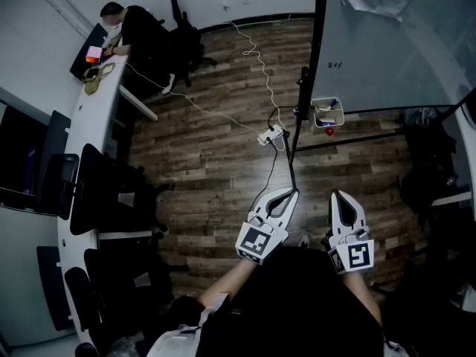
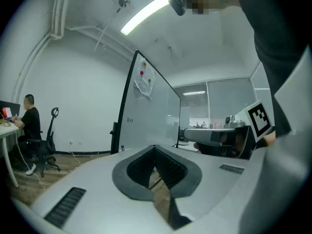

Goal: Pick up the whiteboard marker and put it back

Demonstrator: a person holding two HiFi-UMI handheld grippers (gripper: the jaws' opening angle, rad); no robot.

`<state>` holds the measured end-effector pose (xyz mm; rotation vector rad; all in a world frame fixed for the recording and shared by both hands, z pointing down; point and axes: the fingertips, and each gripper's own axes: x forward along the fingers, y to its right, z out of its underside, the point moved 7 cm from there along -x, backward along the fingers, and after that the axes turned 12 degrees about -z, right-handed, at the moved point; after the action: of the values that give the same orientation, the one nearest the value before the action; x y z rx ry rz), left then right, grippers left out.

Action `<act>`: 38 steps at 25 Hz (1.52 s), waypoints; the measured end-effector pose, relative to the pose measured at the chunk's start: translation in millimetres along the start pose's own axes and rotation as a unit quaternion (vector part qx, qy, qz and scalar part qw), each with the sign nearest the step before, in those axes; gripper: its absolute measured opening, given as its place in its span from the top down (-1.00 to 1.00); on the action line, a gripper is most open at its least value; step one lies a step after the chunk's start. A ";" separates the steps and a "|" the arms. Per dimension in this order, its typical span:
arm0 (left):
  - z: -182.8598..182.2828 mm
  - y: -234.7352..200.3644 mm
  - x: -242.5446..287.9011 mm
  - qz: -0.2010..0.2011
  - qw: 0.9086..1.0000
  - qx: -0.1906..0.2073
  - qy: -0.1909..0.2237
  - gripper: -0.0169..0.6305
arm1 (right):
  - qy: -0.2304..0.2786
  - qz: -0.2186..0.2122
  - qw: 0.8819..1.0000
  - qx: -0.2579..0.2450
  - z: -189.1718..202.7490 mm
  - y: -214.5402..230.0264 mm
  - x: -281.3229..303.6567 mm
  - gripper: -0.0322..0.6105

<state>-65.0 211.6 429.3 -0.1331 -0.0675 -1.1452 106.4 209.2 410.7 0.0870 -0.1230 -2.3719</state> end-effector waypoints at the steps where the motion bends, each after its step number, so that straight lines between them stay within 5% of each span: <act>1: 0.8 0.9 0.1 -0.001 1.000 -0.002 0.000 0.92 | -0.011 -0.002 1.000 -0.006 4.3 2.1 -3.8 0.86; 17: 2.3 16.0 8.5 -0.007 1.000 -0.021 0.006 0.92 | -0.004 -0.012 1.000 -0.007 -2.5 11.3 -10.1 0.86; 38: 6.9 43.4 15.4 -0.080 0.997 -0.022 0.002 0.92 | -0.034 -0.050 0.998 -0.003 1.8 52.3 -22.3 0.86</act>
<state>-19.1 216.3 434.9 -0.1662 -0.0510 -1.3075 158.2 187.3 419.1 0.0105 -0.1477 -2.4764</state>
